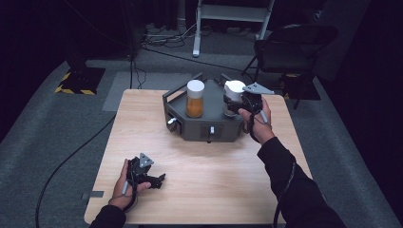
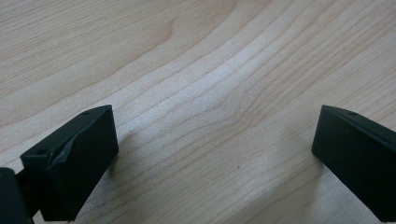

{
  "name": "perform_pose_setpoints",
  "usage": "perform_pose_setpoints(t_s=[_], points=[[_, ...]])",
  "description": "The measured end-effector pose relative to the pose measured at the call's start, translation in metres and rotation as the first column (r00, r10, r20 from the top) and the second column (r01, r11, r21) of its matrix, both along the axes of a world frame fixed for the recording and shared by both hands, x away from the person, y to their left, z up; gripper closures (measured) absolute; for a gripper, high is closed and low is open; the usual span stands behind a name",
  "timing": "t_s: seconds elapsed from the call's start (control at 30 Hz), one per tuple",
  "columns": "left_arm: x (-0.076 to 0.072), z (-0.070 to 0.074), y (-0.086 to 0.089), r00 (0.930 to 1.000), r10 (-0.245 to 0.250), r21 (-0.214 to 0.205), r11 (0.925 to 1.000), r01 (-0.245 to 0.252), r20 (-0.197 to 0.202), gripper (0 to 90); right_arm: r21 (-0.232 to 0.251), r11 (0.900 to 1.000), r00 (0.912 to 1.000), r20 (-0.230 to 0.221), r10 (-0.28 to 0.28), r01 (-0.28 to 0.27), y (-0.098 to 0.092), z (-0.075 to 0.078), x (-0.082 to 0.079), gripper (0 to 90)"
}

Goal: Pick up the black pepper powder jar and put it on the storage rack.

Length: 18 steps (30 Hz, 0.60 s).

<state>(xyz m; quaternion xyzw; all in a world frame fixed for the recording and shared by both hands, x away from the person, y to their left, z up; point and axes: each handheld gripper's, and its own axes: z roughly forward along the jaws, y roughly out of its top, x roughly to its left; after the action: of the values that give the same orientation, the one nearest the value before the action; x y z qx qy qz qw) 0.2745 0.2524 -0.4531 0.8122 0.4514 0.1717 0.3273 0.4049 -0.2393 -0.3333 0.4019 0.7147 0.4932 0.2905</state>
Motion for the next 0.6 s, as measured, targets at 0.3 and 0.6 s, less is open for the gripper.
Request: perform_pose_setpoints(t_s=[0.3,0.6], points=[[0.000,0.000,0.000,1.0000,0.000,0.000,1.0000,0.000,0.000,0.4,0.000,1.0000,0.9999,-0.013,0.005,-0.005,0.004,-0.008,0.005,30.0],[0.000,0.000,0.000,1.0000,-0.001,0.001,1.0000,0.001,0.001,0.4,0.002,1.0000,0.9998,-0.020,0.003,-0.003,0.003,-0.013,0.007,30.0]])
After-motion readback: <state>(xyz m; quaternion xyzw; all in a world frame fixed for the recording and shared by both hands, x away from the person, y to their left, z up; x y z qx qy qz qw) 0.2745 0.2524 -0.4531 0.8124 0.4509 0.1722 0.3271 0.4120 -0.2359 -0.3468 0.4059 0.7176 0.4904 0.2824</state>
